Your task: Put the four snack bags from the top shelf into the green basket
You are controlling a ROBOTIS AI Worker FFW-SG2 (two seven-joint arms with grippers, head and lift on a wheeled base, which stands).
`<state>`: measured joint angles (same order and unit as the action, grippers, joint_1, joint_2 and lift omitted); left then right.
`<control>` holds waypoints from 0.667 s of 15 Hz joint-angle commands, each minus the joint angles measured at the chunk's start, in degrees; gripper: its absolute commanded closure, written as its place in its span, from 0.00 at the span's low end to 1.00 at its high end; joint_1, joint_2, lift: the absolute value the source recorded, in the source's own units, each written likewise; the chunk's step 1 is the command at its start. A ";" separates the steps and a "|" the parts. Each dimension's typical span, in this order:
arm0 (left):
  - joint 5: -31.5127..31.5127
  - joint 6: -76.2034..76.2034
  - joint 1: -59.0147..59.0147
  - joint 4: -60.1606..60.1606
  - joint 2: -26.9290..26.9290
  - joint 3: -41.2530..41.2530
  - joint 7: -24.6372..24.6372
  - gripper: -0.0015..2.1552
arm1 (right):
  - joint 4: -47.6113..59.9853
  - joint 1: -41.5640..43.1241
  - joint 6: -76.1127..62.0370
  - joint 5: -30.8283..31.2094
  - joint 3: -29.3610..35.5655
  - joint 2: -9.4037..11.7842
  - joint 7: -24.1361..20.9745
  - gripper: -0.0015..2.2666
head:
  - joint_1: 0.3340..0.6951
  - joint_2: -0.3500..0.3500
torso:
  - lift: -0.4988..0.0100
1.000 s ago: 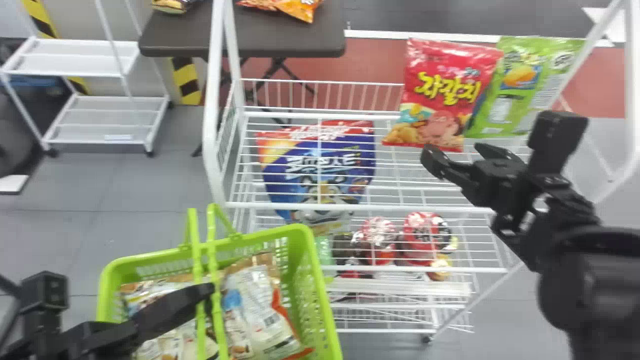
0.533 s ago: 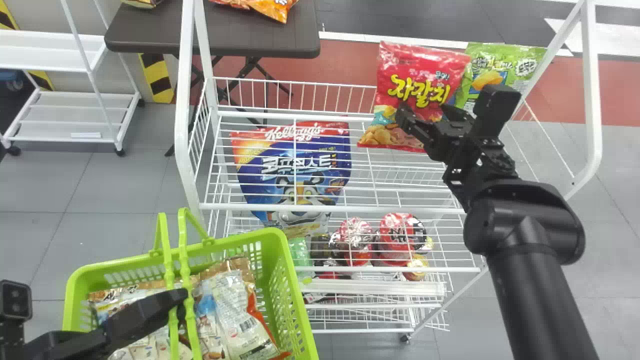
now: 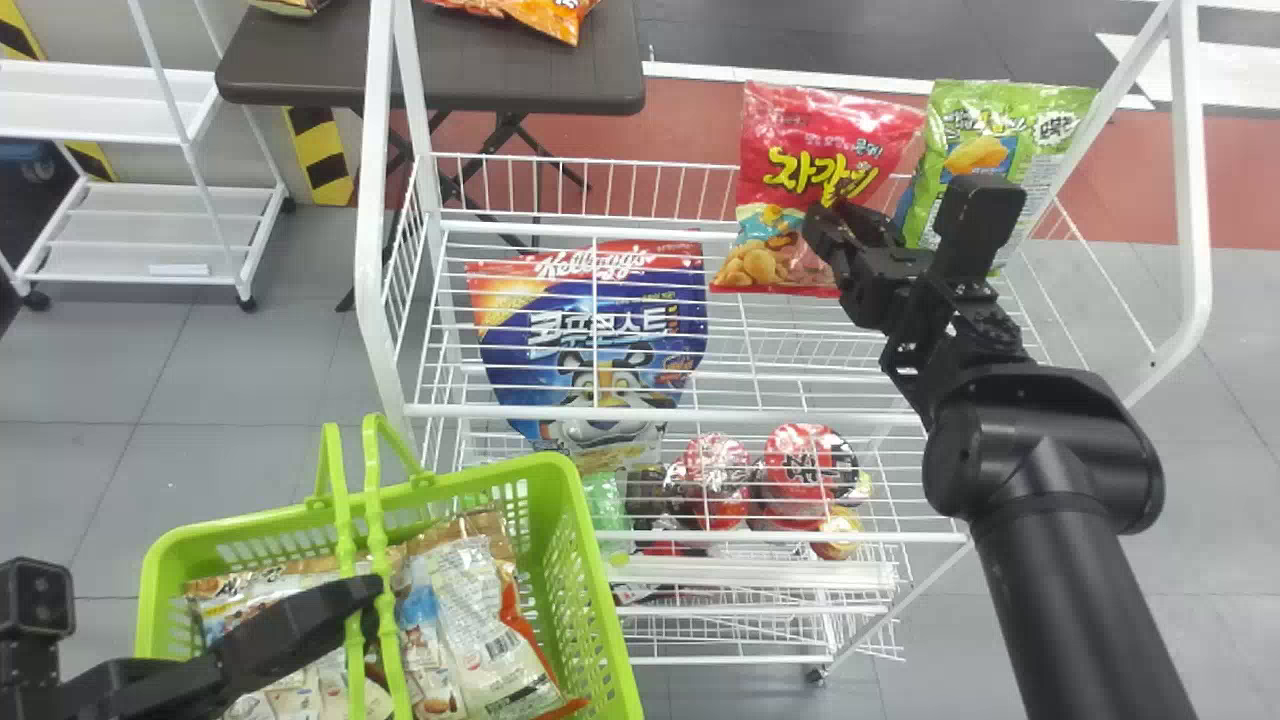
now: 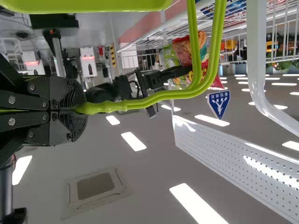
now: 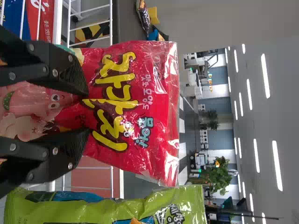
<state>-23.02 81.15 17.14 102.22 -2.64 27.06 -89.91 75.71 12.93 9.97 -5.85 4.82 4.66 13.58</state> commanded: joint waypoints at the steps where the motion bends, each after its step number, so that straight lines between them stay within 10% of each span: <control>1: 0.00 0.02 0.00 0.00 0.00 0.01 -0.66 1.00 | 1.99 -1.24 0.19 -0.13 0.27 0.00 0.21 0.99 | 1.00 0.35 | 0.98; 10: -0.09 0.02 -0.26 -0.18 0.00 0.18 -0.66 1.00 | 39.16 -21.46 17.42 -8.83 -0.87 -0.09 1.01 0.99 | 1.00 0.40 | 0.98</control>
<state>-23.11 81.14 16.95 102.05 -2.64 27.25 -89.91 108.15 -4.64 22.55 -13.12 4.49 4.66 14.59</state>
